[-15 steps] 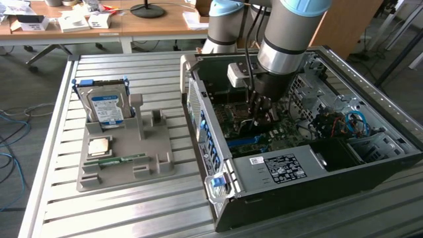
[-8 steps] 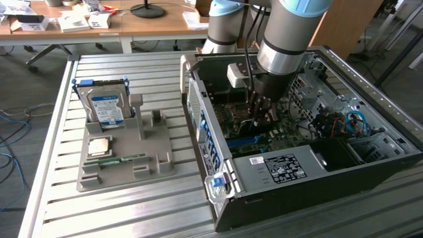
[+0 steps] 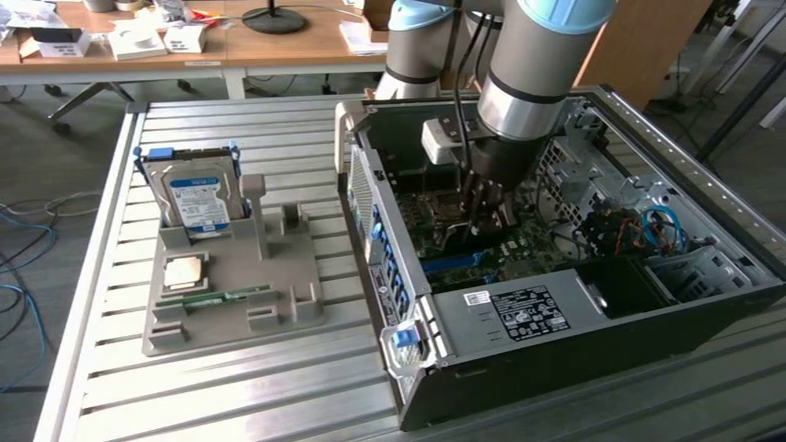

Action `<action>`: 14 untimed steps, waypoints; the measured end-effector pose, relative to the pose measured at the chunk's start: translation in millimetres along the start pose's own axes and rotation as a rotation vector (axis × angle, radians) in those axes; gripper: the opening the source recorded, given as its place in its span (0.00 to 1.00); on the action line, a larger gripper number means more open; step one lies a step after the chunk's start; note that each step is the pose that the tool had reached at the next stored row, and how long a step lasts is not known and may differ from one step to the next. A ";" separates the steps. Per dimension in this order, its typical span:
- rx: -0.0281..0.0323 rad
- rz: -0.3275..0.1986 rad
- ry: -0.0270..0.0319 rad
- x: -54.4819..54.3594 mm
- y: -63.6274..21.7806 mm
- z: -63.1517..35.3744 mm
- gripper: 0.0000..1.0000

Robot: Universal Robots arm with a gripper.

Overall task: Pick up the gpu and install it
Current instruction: 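Insert the gpu into the slot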

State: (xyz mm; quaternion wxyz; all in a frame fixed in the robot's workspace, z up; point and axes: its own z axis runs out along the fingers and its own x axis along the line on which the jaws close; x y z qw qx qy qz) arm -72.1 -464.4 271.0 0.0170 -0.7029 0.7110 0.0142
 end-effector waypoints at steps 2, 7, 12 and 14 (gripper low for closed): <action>0.0001 0.000 -0.0001 0.0 0.0 0.5 0.26; 0.0001 0.000 -0.0002 0.0 0.0 1.5 0.26; 0.0000 0.000 0.0000 0.1 0.0 2.0 0.26; 0.0000 0.000 0.0001 0.1 0.0 2.0 0.26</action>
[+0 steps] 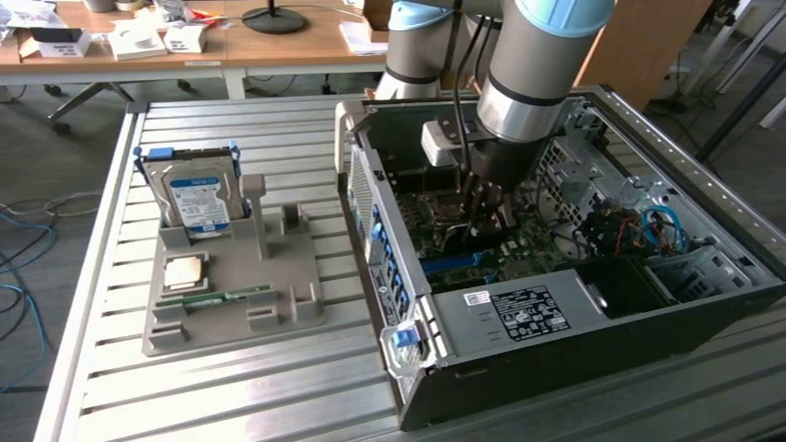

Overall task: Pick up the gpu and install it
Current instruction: 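Insert the gpu into the slot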

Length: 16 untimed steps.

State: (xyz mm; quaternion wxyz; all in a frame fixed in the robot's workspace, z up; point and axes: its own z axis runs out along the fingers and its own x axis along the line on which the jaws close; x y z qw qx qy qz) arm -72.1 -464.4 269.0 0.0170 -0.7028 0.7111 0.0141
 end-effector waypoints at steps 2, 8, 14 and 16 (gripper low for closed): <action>0.0001 0.001 -0.0001 0.0 0.0 0.2 0.26; 0.0002 0.002 -0.0002 0.0 0.0 0.4 0.26; 0.0002 0.002 0.0010 0.2 0.0 1.7 0.26; 0.0002 0.002 0.0009 0.2 0.0 2.0 0.26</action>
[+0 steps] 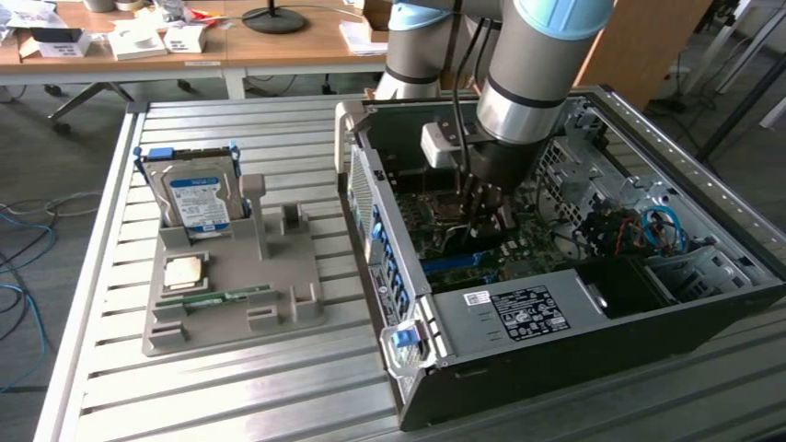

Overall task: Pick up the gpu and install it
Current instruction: 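Insert the gpu into the slot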

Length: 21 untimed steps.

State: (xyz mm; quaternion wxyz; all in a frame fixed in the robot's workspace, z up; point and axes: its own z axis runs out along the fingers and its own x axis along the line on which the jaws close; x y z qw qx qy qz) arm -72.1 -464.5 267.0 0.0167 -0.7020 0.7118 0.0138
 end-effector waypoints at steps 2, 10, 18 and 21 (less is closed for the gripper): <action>0.0001 0.000 -0.0003 0.0 0.0 0.7 0.26; 0.0000 0.000 0.0000 0.1 0.0 1.8 0.26; 0.0001 0.000 0.0005 0.1 0.2 3.3 0.26; 0.0001 0.000 0.0005 0.1 0.7 3.4 0.26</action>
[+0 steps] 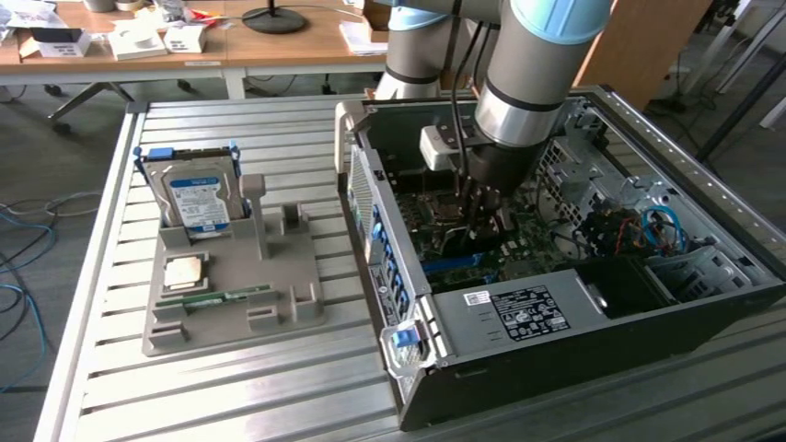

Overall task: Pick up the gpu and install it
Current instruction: 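Insert the gpu into the slot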

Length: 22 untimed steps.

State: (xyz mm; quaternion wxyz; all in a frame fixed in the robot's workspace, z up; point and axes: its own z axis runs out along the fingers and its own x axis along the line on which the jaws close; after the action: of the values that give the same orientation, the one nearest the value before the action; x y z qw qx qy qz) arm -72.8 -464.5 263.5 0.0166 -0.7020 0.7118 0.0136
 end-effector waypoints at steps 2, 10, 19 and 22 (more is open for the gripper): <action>-0.0001 0.000 0.0001 0.0 0.1 0.0 0.26; 0.0000 0.001 0.0001 0.1 0.1 1.6 0.26; 0.0000 0.001 0.0019 0.1 0.1 3.0 0.26; -0.0007 0.003 0.0024 0.2 -0.2 3.2 0.26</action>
State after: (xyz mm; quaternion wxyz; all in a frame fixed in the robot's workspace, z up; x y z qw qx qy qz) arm -72.6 -464.6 260.3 0.0154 -0.7011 0.7127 0.0130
